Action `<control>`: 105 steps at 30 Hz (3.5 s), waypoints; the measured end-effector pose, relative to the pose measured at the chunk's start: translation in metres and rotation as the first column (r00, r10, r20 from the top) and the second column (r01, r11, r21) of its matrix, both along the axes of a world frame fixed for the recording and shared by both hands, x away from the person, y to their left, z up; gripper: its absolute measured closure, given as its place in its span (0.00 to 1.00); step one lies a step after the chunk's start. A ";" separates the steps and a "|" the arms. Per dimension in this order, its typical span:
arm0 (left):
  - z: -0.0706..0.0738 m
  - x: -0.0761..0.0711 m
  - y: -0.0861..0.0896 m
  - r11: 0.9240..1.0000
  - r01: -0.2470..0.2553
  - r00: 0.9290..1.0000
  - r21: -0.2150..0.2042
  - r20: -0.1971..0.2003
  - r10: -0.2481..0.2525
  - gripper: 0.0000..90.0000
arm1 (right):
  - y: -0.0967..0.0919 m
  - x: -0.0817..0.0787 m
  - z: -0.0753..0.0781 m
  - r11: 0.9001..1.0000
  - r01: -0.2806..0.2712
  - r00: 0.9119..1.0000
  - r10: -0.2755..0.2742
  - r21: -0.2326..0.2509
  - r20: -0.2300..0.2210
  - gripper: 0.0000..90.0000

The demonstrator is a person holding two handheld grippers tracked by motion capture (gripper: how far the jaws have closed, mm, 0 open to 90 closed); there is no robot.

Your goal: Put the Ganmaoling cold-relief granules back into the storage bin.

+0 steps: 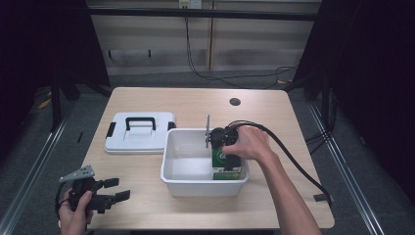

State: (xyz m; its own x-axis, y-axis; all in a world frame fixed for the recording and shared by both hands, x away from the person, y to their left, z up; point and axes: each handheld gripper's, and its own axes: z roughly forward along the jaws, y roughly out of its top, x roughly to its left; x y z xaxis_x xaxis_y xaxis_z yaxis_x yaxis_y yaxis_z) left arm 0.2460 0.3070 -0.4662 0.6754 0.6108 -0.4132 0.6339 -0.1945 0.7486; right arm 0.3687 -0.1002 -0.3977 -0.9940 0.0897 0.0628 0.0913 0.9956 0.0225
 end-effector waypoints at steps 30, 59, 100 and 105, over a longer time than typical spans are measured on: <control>0.000 0.000 0.000 1.000 -0.006 1.000 0.005 0.000 0.006 0.18 | -0.010 0.000 0.001 0.997 0.047 0.999 -0.047 0.056 -0.002 0.15; -0.001 0.000 0.000 1.000 -0.008 1.000 0.008 -0.004 0.008 0.18 | -0.072 -0.017 0.033 0.868 0.170 0.971 -0.227 0.467 0.069 0.15; -0.001 0.000 -0.001 1.000 -0.010 1.000 0.017 -0.007 0.011 0.18 | -0.200 -0.096 0.012 0.551 0.277 0.811 -0.573 0.787 0.116 0.14; -0.001 0.001 -0.001 1.000 -0.009 1.000 0.017 -0.008 0.009 0.18 | -0.214 -0.110 -0.002 0.521 0.300 0.776 -0.621 0.799 0.114 0.14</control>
State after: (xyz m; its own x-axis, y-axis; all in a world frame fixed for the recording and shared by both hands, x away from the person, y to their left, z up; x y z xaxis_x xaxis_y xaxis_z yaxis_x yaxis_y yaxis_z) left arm 0.2468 0.3060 -0.4673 0.6666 0.6239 -0.4080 0.6415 -0.2013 0.7402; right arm 0.2584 -0.3143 -0.4000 -0.7788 0.6273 -0.0041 0.3573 0.4489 0.8190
